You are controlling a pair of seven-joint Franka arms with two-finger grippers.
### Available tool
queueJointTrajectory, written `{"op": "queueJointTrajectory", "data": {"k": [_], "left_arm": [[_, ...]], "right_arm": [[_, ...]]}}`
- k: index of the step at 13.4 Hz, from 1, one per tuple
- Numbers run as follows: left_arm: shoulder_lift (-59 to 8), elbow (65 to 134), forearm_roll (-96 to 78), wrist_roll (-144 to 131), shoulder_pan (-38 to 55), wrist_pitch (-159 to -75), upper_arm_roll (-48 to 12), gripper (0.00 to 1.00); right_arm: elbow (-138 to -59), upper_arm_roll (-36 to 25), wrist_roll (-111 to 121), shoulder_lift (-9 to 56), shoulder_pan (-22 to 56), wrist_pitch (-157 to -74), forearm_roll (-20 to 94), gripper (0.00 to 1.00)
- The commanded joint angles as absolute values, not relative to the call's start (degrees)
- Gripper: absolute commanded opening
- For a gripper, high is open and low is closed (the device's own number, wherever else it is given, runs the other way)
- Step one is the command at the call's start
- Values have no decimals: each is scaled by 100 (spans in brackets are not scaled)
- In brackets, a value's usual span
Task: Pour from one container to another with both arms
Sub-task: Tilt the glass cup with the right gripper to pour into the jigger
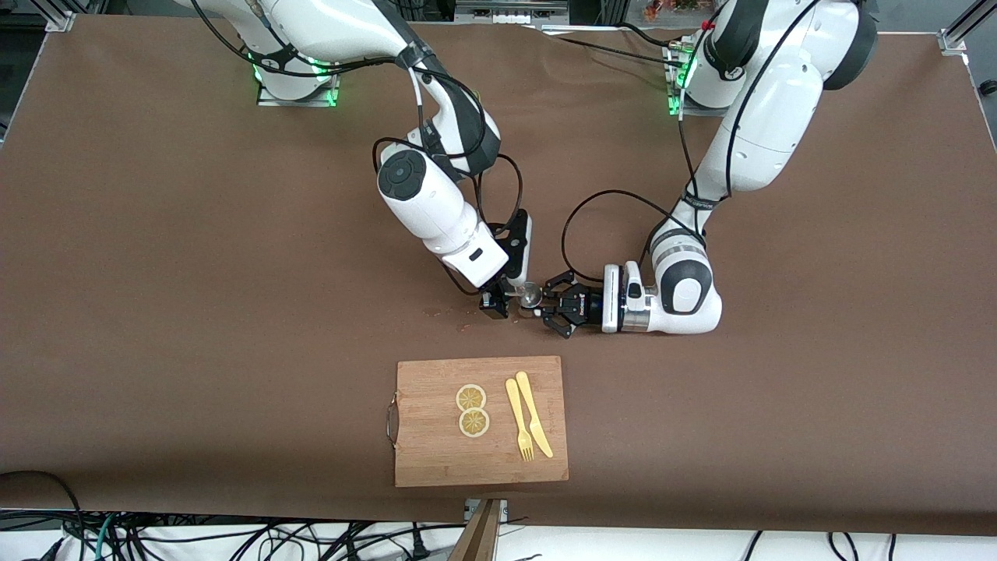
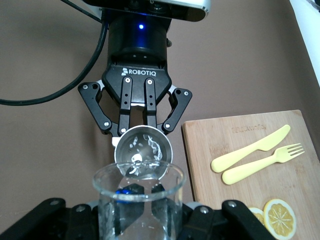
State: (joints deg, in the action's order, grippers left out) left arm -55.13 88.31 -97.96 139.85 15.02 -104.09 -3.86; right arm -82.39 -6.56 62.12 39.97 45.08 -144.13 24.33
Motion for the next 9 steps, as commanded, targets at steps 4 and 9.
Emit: {"op": "queueJointTrajectory", "data": {"k": [4,9], "left_arm": [[-5476,8851,-9976,14247,1547,-10512,-387,0],[-5467,8851,-9967,14247,1529,-10503,-387,0]], "right_arm": [[-8358,-703,6082,3815,4535,-14423,2732,0],[-8350,-712,6178,3736,4518,-14493,3689,0]]}}
